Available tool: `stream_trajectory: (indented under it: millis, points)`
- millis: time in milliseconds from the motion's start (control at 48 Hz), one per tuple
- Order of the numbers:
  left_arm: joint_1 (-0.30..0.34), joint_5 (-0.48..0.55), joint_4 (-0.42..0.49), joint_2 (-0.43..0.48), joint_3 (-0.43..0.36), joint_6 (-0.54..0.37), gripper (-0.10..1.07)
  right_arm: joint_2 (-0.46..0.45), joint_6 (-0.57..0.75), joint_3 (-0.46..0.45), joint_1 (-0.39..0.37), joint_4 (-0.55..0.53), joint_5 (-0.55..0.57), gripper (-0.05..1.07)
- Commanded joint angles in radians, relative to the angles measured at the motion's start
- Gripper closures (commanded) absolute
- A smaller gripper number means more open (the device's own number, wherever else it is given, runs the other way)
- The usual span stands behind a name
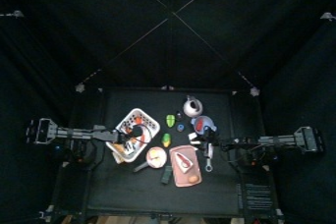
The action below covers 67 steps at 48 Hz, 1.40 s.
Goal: Grab iron
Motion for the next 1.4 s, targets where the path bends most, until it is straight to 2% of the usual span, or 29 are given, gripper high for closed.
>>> stream_trajectory:
  millis: [0,292,521,708,958,1375]
  points:
    - [-0.008,0.014,0.003,0.000,-0.012,0.008,0.00,-0.005,0.002,-0.017,-0.002,-0.002,-0.003,0.35]
    - [-0.011,0.028,0.006,0.000,0.008,0.084,0.00,-0.005,0.000,-0.015,-0.002,-0.002,-0.003,0.35]
    - [-0.005,0.104,0.032,0.005,0.002,0.262,0.00,-0.003,0.000,-0.015,-0.005,0.002,-0.003,0.35]
    - [0.002,0.129,0.038,0.008,0.006,0.334,0.00,-0.002,0.000,-0.015,-0.009,-0.002,-0.003,0.35]
    - [0.029,0.127,0.044,0.008,0.021,0.390,0.00,0.005,-0.002,-0.017,-0.011,-0.002,-0.003,0.35]
    - [0.035,0.060,0.052,-0.012,0.020,0.379,0.00,0.006,-0.002,-0.015,-0.011,0.002,-0.003,0.35]
